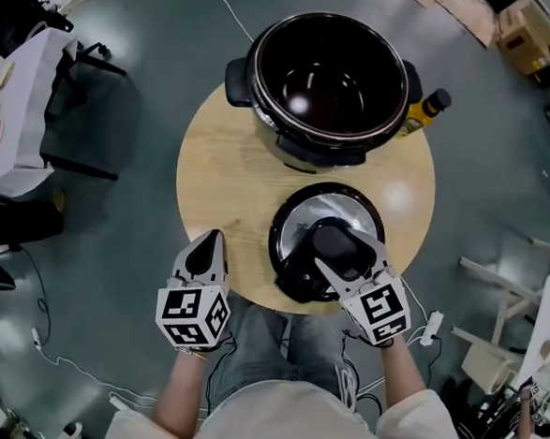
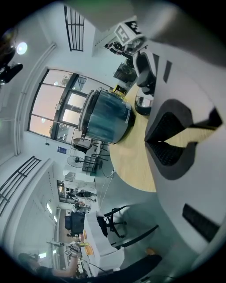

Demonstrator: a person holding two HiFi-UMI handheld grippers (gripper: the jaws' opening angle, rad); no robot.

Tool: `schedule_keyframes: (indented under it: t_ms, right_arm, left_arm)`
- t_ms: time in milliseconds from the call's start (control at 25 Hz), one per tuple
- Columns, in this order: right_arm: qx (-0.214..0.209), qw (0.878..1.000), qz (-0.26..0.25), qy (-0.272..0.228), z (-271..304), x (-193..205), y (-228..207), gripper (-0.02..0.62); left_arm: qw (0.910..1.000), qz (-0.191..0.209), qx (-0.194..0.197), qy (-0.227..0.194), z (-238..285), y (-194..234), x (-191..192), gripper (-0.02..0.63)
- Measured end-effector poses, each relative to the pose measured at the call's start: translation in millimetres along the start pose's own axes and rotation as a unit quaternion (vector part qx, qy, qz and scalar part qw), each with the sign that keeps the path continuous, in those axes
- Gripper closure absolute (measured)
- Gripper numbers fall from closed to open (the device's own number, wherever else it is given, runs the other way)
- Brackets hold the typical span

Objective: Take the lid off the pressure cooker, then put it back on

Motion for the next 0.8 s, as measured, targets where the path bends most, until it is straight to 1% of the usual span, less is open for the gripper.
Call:
schedule_keyframes:
  t_ms: [120, 520, 800]
  right_arm:
    - [-0.008, 1.0, 0.003, 0.01, 0.8, 0.9, 0.3, 0.307]
    - [-0.004, 1.0, 0.003, 0.012, 0.0, 1.4, -0.7, 0.307]
    - [-0.005, 1.0, -0.001, 0.009, 0.5, 1.4, 0.5, 0.31]
  left_arm:
    - [1.0, 0.001, 0.002, 0.002, 2.3, -0.7, 1.9, 0.611]
    - [0.9999, 0.004, 0.012, 0.004, 3.9, -10.5, 2.6, 0.611]
    - [0.9999, 0.009, 0.004, -0.005, -5.8, -6.0, -4.8, 0.612]
Point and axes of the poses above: the fingertips, and each gripper's own axes: z forward along the fingers, y to its left, x out of its underside, the point moved 1 cm from there along -z, backward along the fingers, and after that the axes turned 3 degrees about -y, right-handed, at the moved point
